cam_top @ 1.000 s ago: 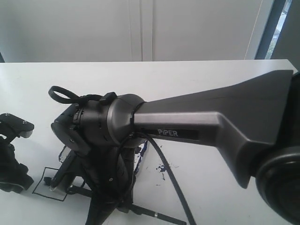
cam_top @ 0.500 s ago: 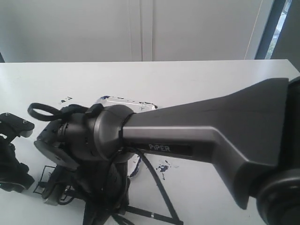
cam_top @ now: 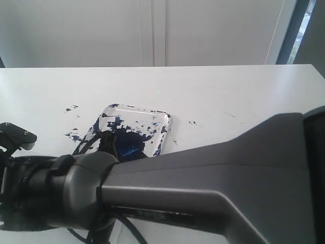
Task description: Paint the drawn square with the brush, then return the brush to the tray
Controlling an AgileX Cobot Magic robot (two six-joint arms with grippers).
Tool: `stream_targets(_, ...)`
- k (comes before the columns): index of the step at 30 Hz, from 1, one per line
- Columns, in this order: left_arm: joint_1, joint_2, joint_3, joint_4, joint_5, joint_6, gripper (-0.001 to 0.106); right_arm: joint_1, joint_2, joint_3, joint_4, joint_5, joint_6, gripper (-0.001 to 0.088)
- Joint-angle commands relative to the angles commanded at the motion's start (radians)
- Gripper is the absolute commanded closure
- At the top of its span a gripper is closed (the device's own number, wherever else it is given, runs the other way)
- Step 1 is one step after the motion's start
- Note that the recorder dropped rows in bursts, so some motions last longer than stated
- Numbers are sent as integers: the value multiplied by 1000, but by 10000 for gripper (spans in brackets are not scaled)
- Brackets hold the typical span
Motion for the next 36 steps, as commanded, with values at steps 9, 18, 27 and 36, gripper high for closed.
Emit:
stream_targets(9,87,-17,0,26,-43,-71,382,0,-5,108,-126,0,35,868)
stream_targets(18,119,-22,0,10,-58,-67,381,0,-22,122,-302,0,35,868)
stream_targets(27,119,-22,0,-15,-74,-67,381,1,-20,128,-364,0,-16,868)
stream_targets(36,119,-22,0,-31,-75,-67,381,24,36,128,-439,0,-64,868)
